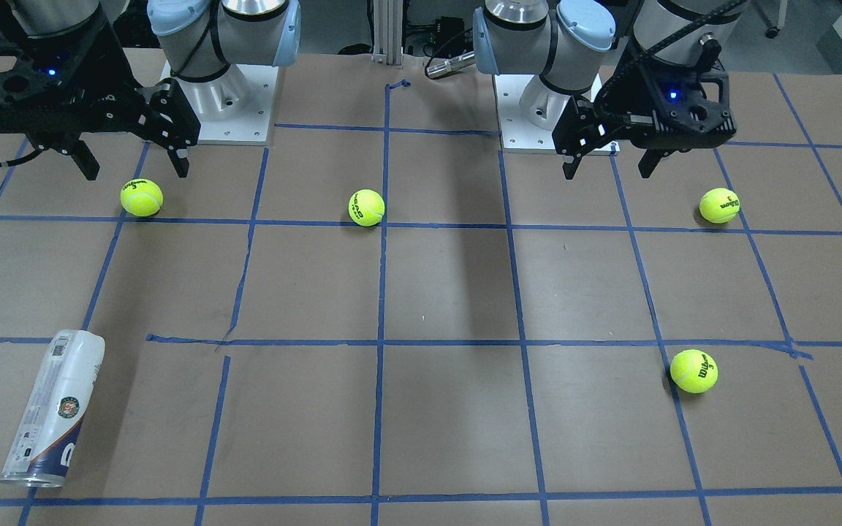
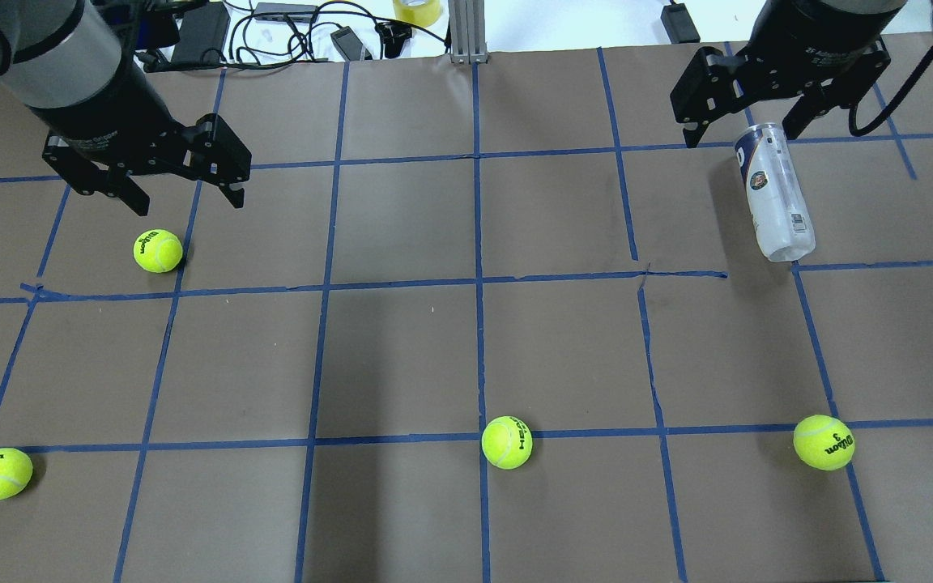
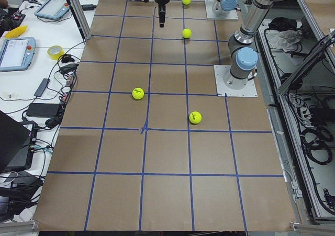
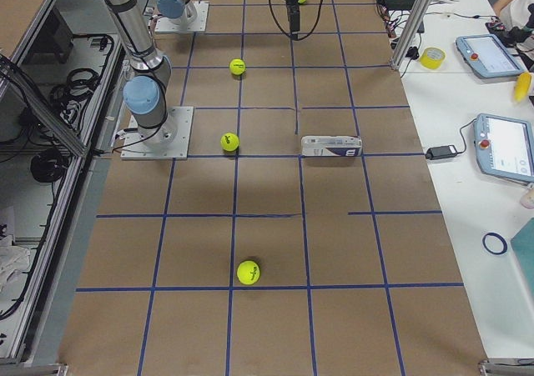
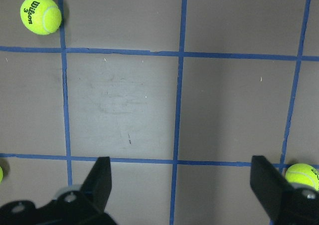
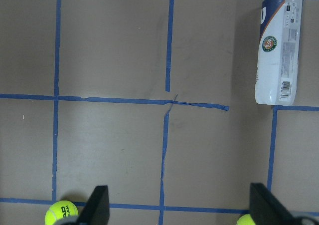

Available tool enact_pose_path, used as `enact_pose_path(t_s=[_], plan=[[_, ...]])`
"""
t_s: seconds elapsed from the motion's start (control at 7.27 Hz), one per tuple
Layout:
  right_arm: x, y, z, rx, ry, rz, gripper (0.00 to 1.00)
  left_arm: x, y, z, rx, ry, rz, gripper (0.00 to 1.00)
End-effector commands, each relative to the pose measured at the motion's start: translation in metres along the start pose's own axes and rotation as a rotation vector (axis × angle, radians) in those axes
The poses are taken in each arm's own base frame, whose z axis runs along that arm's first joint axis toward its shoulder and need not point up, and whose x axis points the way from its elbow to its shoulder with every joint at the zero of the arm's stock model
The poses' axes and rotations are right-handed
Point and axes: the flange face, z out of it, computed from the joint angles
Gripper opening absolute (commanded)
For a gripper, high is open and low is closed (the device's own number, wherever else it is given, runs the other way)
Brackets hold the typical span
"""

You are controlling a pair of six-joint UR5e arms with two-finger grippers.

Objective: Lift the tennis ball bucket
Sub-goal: 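Move the right gripper down over the upright white tennis ball can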

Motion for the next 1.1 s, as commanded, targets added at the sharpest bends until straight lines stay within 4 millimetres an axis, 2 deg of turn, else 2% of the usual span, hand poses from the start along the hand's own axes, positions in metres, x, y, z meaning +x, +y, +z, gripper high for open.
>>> enact_pose_path(t_s=[0.0, 0.14, 0.28, 0.41, 0.55, 0.69, 0.83, 0.96], plan=[[-0.001, 0.0, 0.007, -0.007, -0.009, -0.001, 1.0, 0.0, 0.0, 0.001, -0.001, 0.0, 0.0, 1.0], [0.0, -0.002, 0.007, 0.006, -0.006, -0.009, 1.0, 0.0, 0.0, 0.001, -0.001, 0.003, 0.0, 1.0], [0.002, -0.018, 0.005, 0.102, 0.01, -0.013, 1.0, 0.0, -0.001, 0.002, -0.003, 0.003, 0.0, 1.0], [0.009, -0.026, 0.015, 0.1, 0.018, 0.0, 1.0, 0.001, -0.001, 0.002, -0.004, 0.003, 0.0, 1.0], [0.012, -0.048, 0.032, 0.101, 0.006, 0.027, 1.0, 0.001, 0.0, 0.002, -0.006, 0.001, 0.0, 1.0], [0.042, -0.084, 0.066, 0.125, 0.018, 0.066, 1.0, 0.001, 0.0, 0.002, -0.009, -0.002, 0.0, 1.0], [0.097, -0.109, 0.088, 0.109, 0.02, 0.13, 1.0, 0.001, 0.0, 0.003, -0.012, 0.0, 0.0, 1.0], [0.151, -0.148, 0.123, 0.103, 0.044, 0.128, 1.0, 0.001, 0.0, 0.003, -0.012, 0.0, 0.002, 1.0]])
